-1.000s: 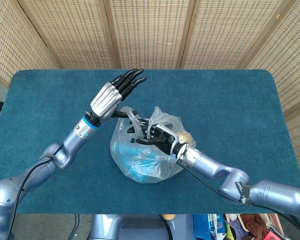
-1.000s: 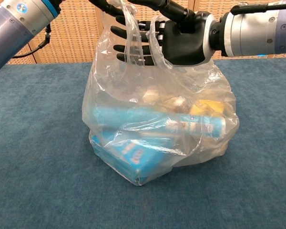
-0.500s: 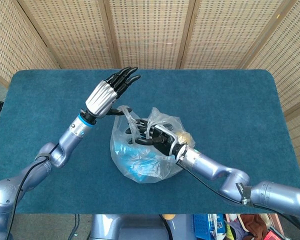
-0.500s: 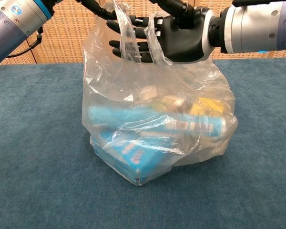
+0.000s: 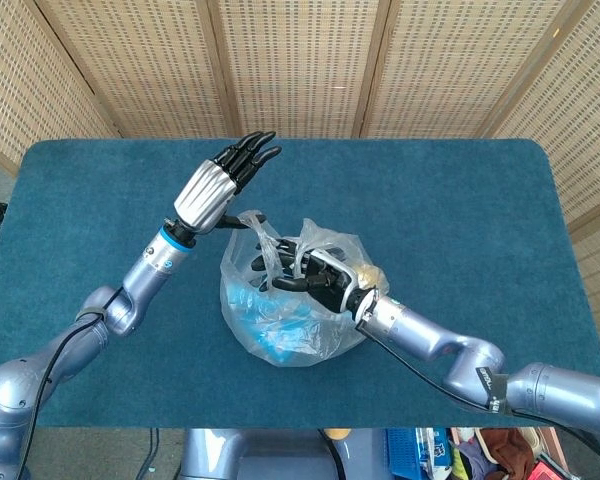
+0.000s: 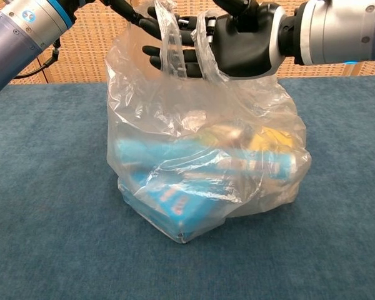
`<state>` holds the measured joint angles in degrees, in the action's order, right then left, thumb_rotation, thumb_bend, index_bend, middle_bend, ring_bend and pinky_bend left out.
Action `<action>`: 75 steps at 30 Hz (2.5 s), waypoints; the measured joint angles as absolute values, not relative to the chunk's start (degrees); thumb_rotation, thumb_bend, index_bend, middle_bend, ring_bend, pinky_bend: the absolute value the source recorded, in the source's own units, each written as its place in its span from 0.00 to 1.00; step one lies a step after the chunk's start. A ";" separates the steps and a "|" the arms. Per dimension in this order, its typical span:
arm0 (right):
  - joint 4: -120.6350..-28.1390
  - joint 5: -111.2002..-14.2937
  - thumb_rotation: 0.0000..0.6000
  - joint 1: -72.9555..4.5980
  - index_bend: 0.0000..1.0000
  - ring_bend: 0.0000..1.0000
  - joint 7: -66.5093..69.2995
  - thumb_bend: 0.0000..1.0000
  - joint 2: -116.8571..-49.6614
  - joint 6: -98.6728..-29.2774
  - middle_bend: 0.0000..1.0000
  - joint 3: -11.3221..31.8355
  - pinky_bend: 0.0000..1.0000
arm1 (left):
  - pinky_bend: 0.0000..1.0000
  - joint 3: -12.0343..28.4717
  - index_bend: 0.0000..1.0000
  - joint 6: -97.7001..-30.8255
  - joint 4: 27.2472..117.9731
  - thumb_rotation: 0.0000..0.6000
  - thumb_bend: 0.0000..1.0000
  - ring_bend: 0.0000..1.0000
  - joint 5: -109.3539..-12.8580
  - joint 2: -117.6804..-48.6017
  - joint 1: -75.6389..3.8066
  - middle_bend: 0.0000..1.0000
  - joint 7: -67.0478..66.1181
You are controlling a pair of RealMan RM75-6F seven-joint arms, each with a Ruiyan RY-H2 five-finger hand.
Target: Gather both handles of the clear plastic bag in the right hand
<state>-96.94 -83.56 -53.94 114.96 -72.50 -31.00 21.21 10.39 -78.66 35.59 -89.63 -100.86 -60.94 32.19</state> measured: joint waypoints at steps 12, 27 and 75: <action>-96.91 -85.29 1.00 -53.93 0.29 0.27 117.42 0.19 -71.33 -33.13 0.39 19.75 0.39 | 0.22 10.02 0.00 -77.95 32.77 1.00 0.06 0.05 -89.39 -102.30 -60.89 0.00 33.47; -96.74 -86.26 1.00 -54.21 0.29 0.27 120.06 0.20 -70.07 -35.34 0.39 18.37 0.39 | 0.21 9.11 0.00 -77.71 30.16 1.00 0.00 0.05 -89.03 -103.57 -59.39 0.00 35.55; -95.57 -83.50 1.00 -55.43 0.29 0.27 117.48 0.20 -70.27 -35.77 0.39 15.97 0.39 | 0.17 9.54 0.00 -79.31 43.22 1.00 0.00 0.02 -88.51 -94.67 -55.69 0.00 49.62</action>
